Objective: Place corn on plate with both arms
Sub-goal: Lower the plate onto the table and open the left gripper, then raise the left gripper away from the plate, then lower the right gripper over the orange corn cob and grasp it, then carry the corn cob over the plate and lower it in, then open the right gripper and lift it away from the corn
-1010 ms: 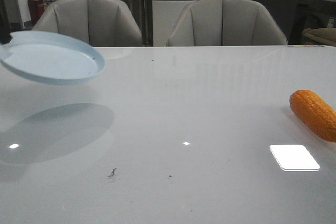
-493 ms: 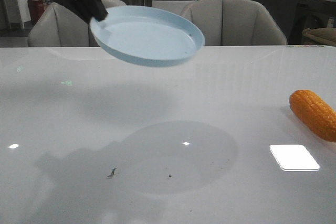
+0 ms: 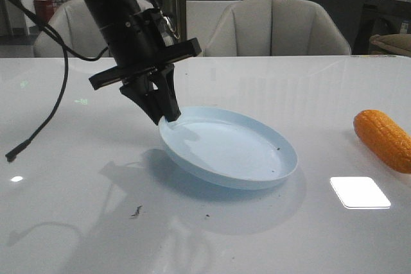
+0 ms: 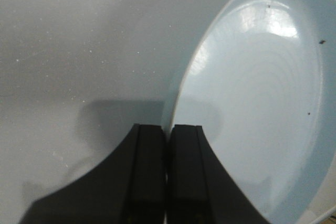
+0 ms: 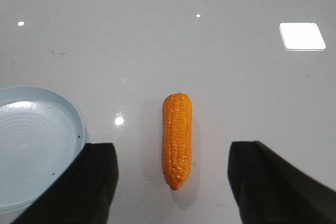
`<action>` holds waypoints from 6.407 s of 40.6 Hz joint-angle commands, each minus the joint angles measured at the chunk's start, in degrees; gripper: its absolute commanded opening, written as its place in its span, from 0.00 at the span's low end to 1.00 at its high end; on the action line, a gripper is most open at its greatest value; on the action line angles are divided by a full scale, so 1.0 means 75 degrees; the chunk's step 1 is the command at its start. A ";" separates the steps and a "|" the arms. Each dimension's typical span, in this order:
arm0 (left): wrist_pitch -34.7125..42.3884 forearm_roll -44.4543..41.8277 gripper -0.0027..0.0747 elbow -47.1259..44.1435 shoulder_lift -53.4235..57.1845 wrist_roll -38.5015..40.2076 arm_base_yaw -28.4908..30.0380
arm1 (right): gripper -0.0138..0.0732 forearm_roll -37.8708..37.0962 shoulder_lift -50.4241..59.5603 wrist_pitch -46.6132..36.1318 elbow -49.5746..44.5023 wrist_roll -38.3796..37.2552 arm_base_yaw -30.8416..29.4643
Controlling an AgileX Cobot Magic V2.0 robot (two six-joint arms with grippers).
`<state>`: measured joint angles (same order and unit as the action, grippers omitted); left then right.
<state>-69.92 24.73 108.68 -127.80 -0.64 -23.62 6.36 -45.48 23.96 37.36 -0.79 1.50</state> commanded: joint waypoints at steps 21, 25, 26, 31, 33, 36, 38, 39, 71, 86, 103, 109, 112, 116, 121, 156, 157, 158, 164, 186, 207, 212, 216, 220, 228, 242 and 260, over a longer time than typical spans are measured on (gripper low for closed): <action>0.0676 -0.0332 0.40 0.0376 0.0206 0.0085 -0.0095 | 0.79 -0.0046 0.0005 -0.0477 0.0240 0.0040 -0.0049; 0.0576 -0.0517 0.45 0.0680 0.0206 0.0085 -0.0095 | 0.79 -0.0046 0.0005 -0.0483 0.0240 0.0040 -0.0049; 0.0546 -0.0582 0.46 0.0783 0.0206 0.0085 -0.0095 | 0.79 -0.0046 0.0005 -0.0506 0.0240 0.0040 -0.0049; 0.0448 -0.0917 0.47 0.1642 0.0433 0.0085 -0.0042 | 0.79 -0.0039 0.0005 -0.0482 0.0240 0.0040 -0.0049; 0.0489 -0.1240 0.47 0.2020 0.0586 0.0085 -0.0021 | 0.79 -0.0039 0.0005 -0.0490 0.0240 0.0040 -0.0049; 0.0488 -0.2025 0.47 0.2691 0.0884 0.0085 0.0042 | 0.79 -0.0039 0.0005 -0.0490 0.0240 0.0040 -0.0049; 0.0474 -0.2574 0.47 0.3128 0.1130 0.0085 0.0088 | 0.79 -0.0039 0.0005 -0.0490 0.0240 0.0040 -0.0049; 0.0457 -0.2862 0.46 0.3349 0.1289 0.0085 0.0117 | 0.79 -0.0039 0.0005 -0.0490 0.0240 0.0040 -0.0049; 0.4271 -0.5573 0.46 -0.4986 0.9902 0.1267 0.1628 | 0.79 -0.0046 -0.0157 0.0584 0.0342 0.0040 -0.0049; 0.4698 -0.4250 0.46 -0.8267 1.2945 0.1267 0.1628 | 0.85 -0.0046 -0.2590 0.1562 0.3332 0.0040 -0.0049; 0.4531 -0.4323 0.46 -0.8267 1.2931 0.1267 0.1628 | 0.85 -0.0115 -0.6218 0.2431 0.5521 0.0040 -0.0049; 0.4531 -0.4323 0.46 -0.8267 1.2931 0.1267 0.1628 | 0.85 -0.0138 -0.7089 0.2495 0.5696 0.0040 -0.0041; 0.4531 -0.4323 0.46 -0.8267 1.2931 0.1267 0.1628 | 0.85 -0.0229 -0.7398 0.2577 0.5735 0.0040 -0.0041; 0.4531 -0.4323 0.46 -0.8267 1.2931 0.1267 0.1628 | 0.85 -0.0491 -0.7700 0.2587 0.5735 0.0040 -0.0041; 0.4548 -0.4323 0.46 -0.8267 1.2931 0.1267 0.1628 | 0.84 -0.0467 -0.7973 0.2614 0.5735 0.0040 -0.0041; 0.4918 -0.4323 0.46 -0.8267 1.2931 0.1267 0.1628 | 0.42 -0.0282 -0.8529 0.2620 0.5811 0.0056 -0.0036; 0.4935 -0.4323 0.46 -0.8267 1.2931 0.1267 0.1628 | 0.42 -0.0246 -0.8529 0.2663 0.5896 0.0056 -0.0026; 0.4935 -0.4323 0.46 -0.8267 1.2931 0.1267 0.1628 | 0.42 -0.0190 -0.8529 0.2697 0.5974 0.0056 -0.0009; 0.5118 -0.4323 0.46 -0.8267 1.2931 0.1267 0.1628 | 0.42 -0.0003 -0.8529 0.3127 0.6943 0.0161 0.0329; 0.5157 -0.4295 0.46 -0.8267 1.2931 0.1267 0.1628 | 0.42 0.0081 -0.8772 0.3813 0.8754 0.0249 0.3061; 0.5157 -0.4295 0.46 -0.8267 1.2931 0.1267 0.1628 | 0.55 0.0226 -1.0188 0.4679 0.8758 0.0249 0.3540; 0.5157 -0.4295 0.46 -0.8267 1.2931 0.1267 0.1628 | 0.75 0.0233 -1.0188 0.4592 0.8776 0.0249 0.3540; 0.5157 -0.4295 0.46 -0.8267 1.2931 0.1267 0.1628 | 0.85 0.0251 -1.0188 0.4693 0.8921 0.0249 0.3540; 0.5143 -0.4295 0.46 -0.8267 1.2931 0.1267 0.1628 | 0.86 0.0290 -1.0188 0.5121 0.9351 0.0242 0.3540; 0.5122 -0.4295 0.46 -0.8279 1.2931 0.1267 0.1628 | 0.86 0.0242 -1.0164 0.5797 1.0822 0.0157 0.3491; 0.5073 -0.4279 0.46 -0.8297 1.2931 0.1267 0.1628 | 0.86 0.0252 -0.9016 0.6797 1.2897 0.0105 0.3085; 0.5073 -0.4263 0.46 -0.8297 1.2258 0.1267 0.1628 | 0.86 -0.0118 -0.5483 0.6598 1.0878 0.0209 0.1434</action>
<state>-36.24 -7.48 44.87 -33.94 8.30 -11.64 6.31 -93.44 72.25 124.15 0.00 14.51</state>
